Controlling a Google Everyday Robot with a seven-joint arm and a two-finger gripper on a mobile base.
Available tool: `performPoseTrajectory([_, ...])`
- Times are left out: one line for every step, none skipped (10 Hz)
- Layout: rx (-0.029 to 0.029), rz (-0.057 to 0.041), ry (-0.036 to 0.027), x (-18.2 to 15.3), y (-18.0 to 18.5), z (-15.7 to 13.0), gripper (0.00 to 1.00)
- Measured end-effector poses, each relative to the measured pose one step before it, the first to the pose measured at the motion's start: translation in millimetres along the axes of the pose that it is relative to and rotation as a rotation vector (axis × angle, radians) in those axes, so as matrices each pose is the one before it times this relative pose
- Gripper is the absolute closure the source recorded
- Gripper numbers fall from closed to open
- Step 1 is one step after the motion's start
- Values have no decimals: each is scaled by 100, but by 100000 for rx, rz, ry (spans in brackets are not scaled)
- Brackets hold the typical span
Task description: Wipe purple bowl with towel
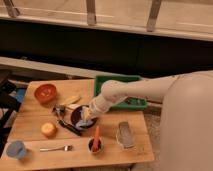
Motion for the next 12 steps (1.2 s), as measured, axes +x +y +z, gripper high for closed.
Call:
performPoseTrajectory([578,776,887,1420,430,378,100])
performPoseTrajectory([981,1435,-103,1052,131,127,100])
performPoseTrajectory([823,1039,-519,442,-66,-59,100])
performPoseTrajectory([950,483,-1053,-28,-247,-241,100])
performPoseTrajectory([736,-71,-1406,-625,-314,-344,100])
performPoseTrajectory([452,-398,-1981,-1419,-422,-464,100])
performPoseTrajectory([241,-660,-588,-1091,-435,-265,100])
performPoseTrajectory([-574,-1954,-745,-2248,-551,-229,100])
performPoseTrajectory([-609,-1048,112,-754,-63,10,100])
performPoseTrajectory([-794,-1021,480,-602,-61,46,100])
performPoseTrajectory([-823,-1091,-68,-412,156,65,100])
performPoseTrajectory([-1363,-1713,682,123,711,206,100])
